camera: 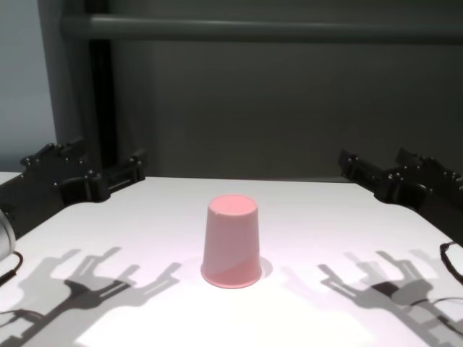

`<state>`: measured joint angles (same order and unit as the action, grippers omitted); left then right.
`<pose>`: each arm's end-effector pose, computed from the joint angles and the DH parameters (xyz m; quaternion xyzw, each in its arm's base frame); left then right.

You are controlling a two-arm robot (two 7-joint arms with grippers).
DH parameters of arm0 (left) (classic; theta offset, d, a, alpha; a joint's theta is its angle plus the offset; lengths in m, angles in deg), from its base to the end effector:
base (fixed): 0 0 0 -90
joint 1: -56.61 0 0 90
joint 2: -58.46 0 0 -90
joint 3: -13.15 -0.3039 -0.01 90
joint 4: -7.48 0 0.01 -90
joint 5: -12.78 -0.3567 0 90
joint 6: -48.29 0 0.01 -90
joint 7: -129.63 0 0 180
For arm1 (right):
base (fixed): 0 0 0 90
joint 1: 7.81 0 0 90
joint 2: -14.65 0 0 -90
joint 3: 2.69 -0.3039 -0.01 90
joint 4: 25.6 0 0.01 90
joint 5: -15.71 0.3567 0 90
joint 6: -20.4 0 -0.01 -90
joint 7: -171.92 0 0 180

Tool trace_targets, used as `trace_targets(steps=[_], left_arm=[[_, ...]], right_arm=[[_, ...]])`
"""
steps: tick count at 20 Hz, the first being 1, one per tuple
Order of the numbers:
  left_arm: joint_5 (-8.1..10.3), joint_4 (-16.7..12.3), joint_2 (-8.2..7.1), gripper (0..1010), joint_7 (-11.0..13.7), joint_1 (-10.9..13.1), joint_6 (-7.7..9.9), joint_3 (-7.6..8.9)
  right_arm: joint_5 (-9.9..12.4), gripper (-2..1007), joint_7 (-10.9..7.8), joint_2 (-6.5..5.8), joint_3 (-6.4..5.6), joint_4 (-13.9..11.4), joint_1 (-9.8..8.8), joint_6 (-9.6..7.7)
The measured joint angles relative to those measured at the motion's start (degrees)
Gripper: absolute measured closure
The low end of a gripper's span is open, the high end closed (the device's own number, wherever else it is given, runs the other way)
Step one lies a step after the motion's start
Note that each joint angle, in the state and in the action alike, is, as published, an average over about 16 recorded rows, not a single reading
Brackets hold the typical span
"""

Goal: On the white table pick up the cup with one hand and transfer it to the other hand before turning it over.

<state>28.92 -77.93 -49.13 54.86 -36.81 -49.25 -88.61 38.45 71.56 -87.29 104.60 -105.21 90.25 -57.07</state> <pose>0.3871 0.0309 -0.3264 -0.0059 -0.0300 0.5355 0.8440 0.4041 0.0283 -0.3389 0.0946 0.0171 -0.5465 0.8319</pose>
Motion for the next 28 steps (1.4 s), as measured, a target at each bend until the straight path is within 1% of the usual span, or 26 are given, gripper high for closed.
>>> trace_targets(steps=[11, 28], left_arm=[[0.0, 0.0, 0.0, 9, 0.0, 0.0, 0.0, 0.0], [0.0, 0.0, 0.0, 9, 0.0, 0.0, 0.0, 0.0]], right_arm=[[-0.7, 5, -0.54, 0.25, 0.26, 0.8, 0.44, -1.46], [-0.5, 5, -0.49, 0.17, 0.21, 0.6, 0.35, -1.01]])
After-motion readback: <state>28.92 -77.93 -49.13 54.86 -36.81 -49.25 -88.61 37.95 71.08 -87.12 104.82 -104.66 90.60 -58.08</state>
